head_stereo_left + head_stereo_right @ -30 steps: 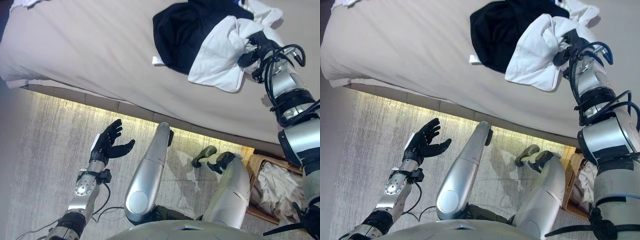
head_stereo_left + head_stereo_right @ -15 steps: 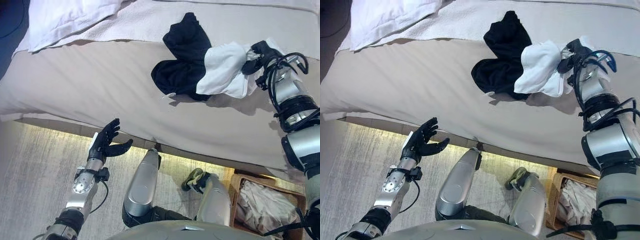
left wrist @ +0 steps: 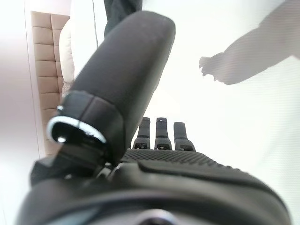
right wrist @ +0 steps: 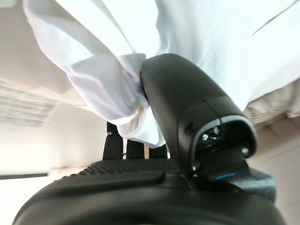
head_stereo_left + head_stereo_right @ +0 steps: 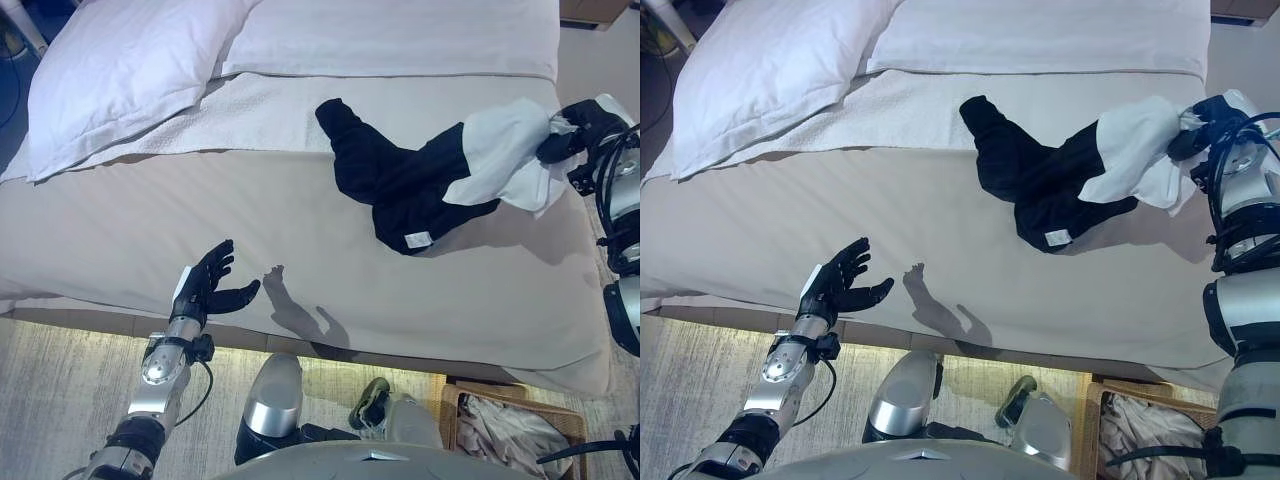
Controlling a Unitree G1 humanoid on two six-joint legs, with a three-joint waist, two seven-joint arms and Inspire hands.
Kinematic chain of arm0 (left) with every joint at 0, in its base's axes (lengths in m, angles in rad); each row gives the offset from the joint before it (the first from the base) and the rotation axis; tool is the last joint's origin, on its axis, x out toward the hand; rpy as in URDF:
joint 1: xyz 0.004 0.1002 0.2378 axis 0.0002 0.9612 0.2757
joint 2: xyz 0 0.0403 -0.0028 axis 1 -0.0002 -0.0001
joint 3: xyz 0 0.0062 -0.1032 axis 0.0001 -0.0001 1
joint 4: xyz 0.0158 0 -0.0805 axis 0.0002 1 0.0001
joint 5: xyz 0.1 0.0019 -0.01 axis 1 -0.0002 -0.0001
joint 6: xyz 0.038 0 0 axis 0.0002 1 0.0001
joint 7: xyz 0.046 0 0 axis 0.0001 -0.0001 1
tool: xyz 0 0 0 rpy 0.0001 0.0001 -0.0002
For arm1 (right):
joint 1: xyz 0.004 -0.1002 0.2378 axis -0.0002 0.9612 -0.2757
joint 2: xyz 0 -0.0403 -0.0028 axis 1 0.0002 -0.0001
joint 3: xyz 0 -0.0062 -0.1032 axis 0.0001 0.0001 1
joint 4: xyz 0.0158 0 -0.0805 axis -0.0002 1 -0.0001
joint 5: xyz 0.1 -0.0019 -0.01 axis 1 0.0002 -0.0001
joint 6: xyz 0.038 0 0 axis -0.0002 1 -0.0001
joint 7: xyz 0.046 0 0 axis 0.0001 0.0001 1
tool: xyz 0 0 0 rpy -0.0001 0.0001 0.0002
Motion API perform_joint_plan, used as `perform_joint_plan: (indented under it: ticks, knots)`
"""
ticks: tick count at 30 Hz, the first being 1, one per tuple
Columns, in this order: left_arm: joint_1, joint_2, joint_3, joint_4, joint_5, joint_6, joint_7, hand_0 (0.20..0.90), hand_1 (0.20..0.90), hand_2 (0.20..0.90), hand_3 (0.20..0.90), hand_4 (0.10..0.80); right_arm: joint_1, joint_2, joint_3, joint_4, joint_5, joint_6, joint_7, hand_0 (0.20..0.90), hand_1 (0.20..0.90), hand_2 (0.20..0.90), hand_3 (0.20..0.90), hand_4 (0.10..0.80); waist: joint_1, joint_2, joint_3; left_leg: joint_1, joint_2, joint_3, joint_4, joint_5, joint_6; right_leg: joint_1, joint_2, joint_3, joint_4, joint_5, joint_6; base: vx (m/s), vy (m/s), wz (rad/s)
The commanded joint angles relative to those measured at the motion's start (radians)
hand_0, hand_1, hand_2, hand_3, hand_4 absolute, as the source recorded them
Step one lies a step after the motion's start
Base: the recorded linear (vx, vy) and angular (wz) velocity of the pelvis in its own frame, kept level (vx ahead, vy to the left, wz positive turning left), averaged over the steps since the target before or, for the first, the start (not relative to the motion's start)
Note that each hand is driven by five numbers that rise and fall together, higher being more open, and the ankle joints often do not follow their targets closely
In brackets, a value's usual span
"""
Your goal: Pick up the clothes from the bed and place them into the basket
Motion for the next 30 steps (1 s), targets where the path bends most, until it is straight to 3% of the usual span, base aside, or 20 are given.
perform_joint_plan:
  ticks: [1, 14, 29, 30]
  knots:
    - [0.03, 0.027, -0.013, -0.01, 0.023, -0.074, -0.001, 0.9, 0.9, 0.9, 0.9, 0.8, -0.017, -0.093, -0.012, -0.056, -0.022, -0.031, -0.077, 0.9, 0.9, 0.9, 0.9, 0.8, -0.01, -0.003, -0.103, -0.05, 0.008, 0.022, -0.08, 0.017, 0.004, -0.041, 0.063, 0.0, 0.076, -0.049, -0.05, -0.023, 0.004, 0.3]
    - [0.047, 0.025, -0.02, -0.035, 0.014, -0.088, 0.021, 0.9, 0.9, 0.9, 0.9, 0.8, -0.012, -0.113, -0.016, 0.038, -0.064, 0.03, -0.025, 0.9, 0.9, 0.9, 0.9, 0.8, -0.019, 0.017, -0.071, -0.046, 0.008, 0.042, -0.109, 0.031, 0.002, -0.052, 0.045, 0.006, 0.065, -0.033, -0.036, -0.015, 0.024, -0.01]
    - [0.069, 0.021, -0.029, -0.058, -0.009, -0.086, 0.021, 0.9, 0.9, 0.9, 0.9, 0.8, -0.077, -0.083, 0.046, -0.094, -0.027, -0.071, -0.163, 0.9, 0.9, 0.9, 0.9, 0.8, -0.002, 0.033, -0.038, -0.085, 0.002, 0.027, -0.074, 0.045, -0.002, -0.074, 0.024, -0.007, 0.11, -0.045, -0.043, 0.014, 0.021, -0.02]
    - [0.071, 0.02, -0.03, -0.06, -0.011, -0.086, 0.019, 0.9, 0.9, 0.9, 0.9, 0.8, -0.084, -0.077, 0.051, -0.104, -0.027, -0.065, -0.172, 0.9, 0.9, 0.9, 0.9, 0.8, 0.003, 0.035, -0.031, -0.084, 0.001, 0.019, -0.058, 0.02, -0.011, -0.076, 0.022, 0.004, 0.133, -0.073, -0.037, 0.052, 0.029, 0.08]
